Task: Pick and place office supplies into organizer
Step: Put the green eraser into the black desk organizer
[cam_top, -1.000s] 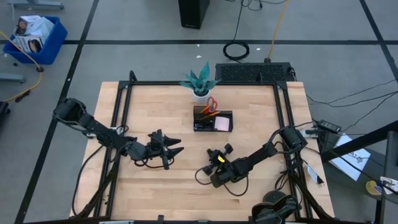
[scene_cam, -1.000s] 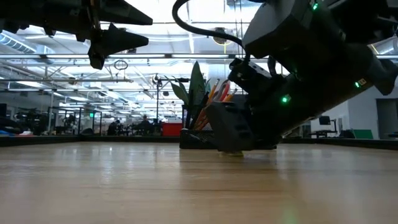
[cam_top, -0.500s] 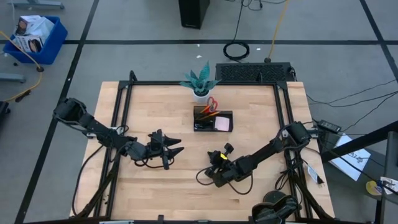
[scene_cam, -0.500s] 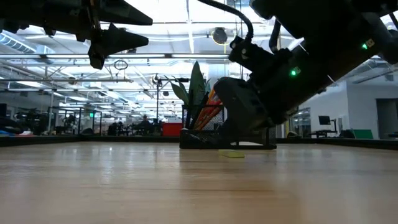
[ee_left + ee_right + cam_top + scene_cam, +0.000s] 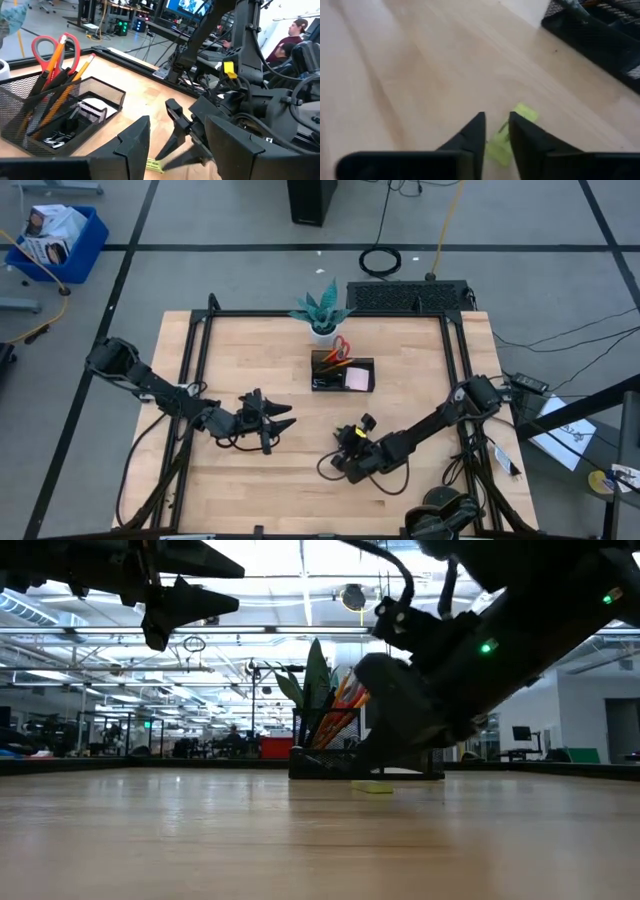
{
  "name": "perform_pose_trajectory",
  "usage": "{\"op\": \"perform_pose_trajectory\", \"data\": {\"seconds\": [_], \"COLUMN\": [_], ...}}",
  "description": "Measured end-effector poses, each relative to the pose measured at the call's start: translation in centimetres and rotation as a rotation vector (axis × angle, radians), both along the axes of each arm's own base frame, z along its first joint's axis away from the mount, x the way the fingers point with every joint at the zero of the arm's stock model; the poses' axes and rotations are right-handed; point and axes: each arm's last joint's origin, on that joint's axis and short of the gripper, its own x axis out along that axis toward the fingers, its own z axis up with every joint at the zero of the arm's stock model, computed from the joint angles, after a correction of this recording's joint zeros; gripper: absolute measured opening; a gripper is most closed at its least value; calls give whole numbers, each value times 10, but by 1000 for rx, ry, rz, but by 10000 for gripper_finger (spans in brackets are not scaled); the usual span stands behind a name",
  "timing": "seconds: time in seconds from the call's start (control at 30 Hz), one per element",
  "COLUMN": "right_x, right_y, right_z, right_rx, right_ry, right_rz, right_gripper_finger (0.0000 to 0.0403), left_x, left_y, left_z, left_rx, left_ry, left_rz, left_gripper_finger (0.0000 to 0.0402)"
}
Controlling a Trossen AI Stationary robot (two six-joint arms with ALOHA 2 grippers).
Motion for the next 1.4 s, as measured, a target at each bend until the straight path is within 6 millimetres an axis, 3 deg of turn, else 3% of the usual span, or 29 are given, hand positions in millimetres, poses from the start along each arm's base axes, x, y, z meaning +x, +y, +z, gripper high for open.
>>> {"op": "perform_pose_trajectory", "data": {"seconds": [0.27, 0.5, 0.8, 1.2, 1.4], "right_x": [-2, 2, 5, 4, 4], "right_y": [-3, -14, -15, -15, -15], "right_z": [-2, -12, -30, -33, -31], "right_rx": [38, 107, 106, 80, 27], "right_ry": [21, 67, 69, 123, 124], "right_rz": [-23, -61, -76, -26, -17], "right_gripper_finger": [202, 236, 183, 44, 40], "left_x": [0, -1, -1, -1, -1], "left_y": [-1, -2, -2, -2, -2], "left_z": [0, 0, 0, 0, 0], "left_rx": [3, 3, -3, -2, -1], "left_ry": [0, -2, -4, -4, -3], "left_rz": [-6, -8, -6, -6, -6], "left_gripper_finger": [196, 196, 196, 196, 196]}}
